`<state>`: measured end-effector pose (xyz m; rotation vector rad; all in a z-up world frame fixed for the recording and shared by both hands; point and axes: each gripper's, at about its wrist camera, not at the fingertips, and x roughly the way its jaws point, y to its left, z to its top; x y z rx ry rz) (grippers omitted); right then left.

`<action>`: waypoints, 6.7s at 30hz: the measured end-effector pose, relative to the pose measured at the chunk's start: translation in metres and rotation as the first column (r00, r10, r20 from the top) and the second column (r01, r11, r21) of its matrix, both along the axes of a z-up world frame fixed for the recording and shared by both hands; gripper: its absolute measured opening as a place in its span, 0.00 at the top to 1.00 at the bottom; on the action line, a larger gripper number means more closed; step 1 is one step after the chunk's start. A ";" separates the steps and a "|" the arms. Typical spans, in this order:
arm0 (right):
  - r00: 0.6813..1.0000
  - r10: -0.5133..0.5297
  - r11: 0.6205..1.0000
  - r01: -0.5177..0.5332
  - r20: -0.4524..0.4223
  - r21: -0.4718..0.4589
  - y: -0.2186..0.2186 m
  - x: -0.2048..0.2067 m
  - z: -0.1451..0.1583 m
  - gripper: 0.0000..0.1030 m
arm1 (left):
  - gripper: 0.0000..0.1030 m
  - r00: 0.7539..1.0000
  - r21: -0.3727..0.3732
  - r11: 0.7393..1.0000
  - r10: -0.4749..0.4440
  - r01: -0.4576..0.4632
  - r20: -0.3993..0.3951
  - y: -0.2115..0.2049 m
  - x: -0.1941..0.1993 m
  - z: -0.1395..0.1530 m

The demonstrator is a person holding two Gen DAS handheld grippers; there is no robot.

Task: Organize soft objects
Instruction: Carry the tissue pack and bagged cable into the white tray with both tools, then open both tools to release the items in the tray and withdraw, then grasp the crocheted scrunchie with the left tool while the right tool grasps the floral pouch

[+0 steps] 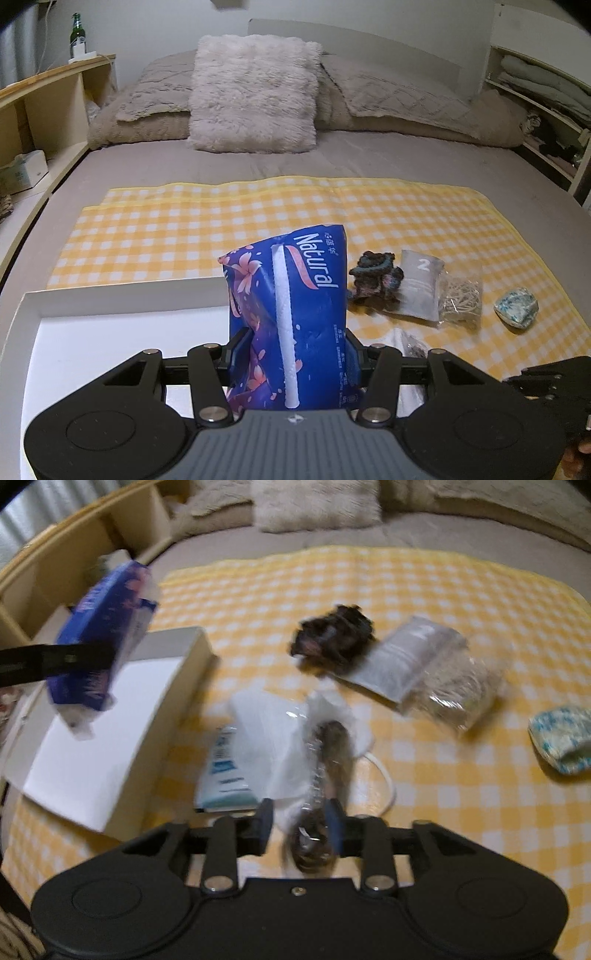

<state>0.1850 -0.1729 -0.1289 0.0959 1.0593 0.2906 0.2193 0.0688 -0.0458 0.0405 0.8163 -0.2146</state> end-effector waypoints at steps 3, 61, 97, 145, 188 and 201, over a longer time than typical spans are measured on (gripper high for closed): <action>1.000 -0.005 1.000 0.005 -0.014 -0.012 0.000 0.006 -0.008 0.65 | 0.50 1.000 0.001 1.000 -0.009 0.009 -0.011 -0.002 0.001 -0.003; 0.997 -0.056 0.889 0.028 0.047 0.456 0.252 -0.018 -0.004 0.84 | 0.47 0.950 0.230 0.935 0.298 -0.271 -0.096 0.215 -0.052 -0.052; 0.995 0.019 0.908 -0.059 0.100 0.416 0.219 -0.026 0.035 0.40 | 0.16 0.928 0.134 0.919 0.373 -0.371 0.005 0.204 -0.098 0.009; 0.932 -0.058 0.998 0.041 0.359 0.054 0.007 -0.039 0.101 0.00 | 0.00 0.971 0.034 0.980 0.190 -0.197 0.146 0.044 -0.078 0.064; 0.866 -0.468 0.877 0.480 0.177 -0.028 -0.198 0.053 0.011 0.00 | 0.02 0.993 -0.030 0.997 -0.072 0.075 0.094 -0.153 0.120 -0.059; 0.906 -0.413 0.899 0.422 0.091 -0.119 -0.194 0.083 -0.038 0.00 | 0.23 0.999 0.027 0.999 -0.028 0.029 -0.038 -0.150 0.158 -0.108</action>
